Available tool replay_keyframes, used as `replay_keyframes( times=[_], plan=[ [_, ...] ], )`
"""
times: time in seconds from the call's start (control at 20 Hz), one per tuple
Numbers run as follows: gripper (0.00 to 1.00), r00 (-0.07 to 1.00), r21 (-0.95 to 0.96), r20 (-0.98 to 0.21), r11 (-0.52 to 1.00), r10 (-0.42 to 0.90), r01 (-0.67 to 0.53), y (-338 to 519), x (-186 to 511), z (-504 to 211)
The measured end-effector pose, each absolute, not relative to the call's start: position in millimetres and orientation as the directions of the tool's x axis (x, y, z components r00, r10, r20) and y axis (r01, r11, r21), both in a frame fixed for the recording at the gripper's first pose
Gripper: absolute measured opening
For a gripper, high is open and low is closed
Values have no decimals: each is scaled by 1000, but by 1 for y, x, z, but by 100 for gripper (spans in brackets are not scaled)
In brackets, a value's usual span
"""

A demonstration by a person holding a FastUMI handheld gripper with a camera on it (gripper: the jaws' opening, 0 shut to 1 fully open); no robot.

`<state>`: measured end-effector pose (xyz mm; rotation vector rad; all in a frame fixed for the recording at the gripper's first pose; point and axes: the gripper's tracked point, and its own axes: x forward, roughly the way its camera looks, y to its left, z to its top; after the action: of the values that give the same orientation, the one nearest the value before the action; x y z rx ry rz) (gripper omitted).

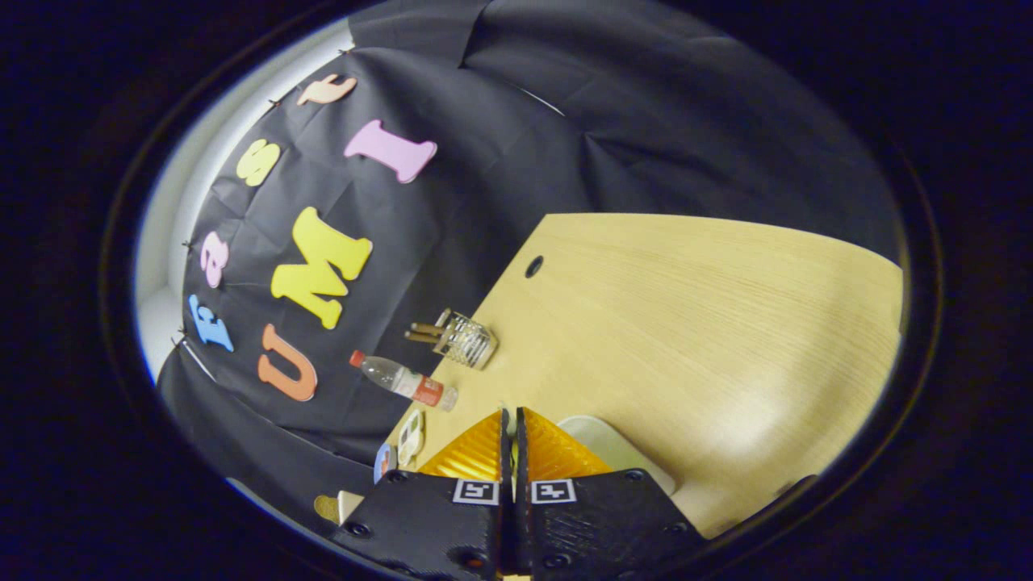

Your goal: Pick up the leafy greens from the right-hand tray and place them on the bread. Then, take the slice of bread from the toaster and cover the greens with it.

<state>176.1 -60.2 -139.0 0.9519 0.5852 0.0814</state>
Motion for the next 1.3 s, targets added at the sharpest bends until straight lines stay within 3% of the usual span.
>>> replay_keyframes(
  times=[0.35,0.85,1.1,1.3],
  plan=[
    [0,859,812,-329,581,393,46,15,148,-78],
    [0,778,821,-283,561,561,-106,175,112,-82],
    [0,741,862,-264,495,617,-105,212,104,-101],
    [0,719,904,-278,426,637,-27,218,106,-131]
  ],
)
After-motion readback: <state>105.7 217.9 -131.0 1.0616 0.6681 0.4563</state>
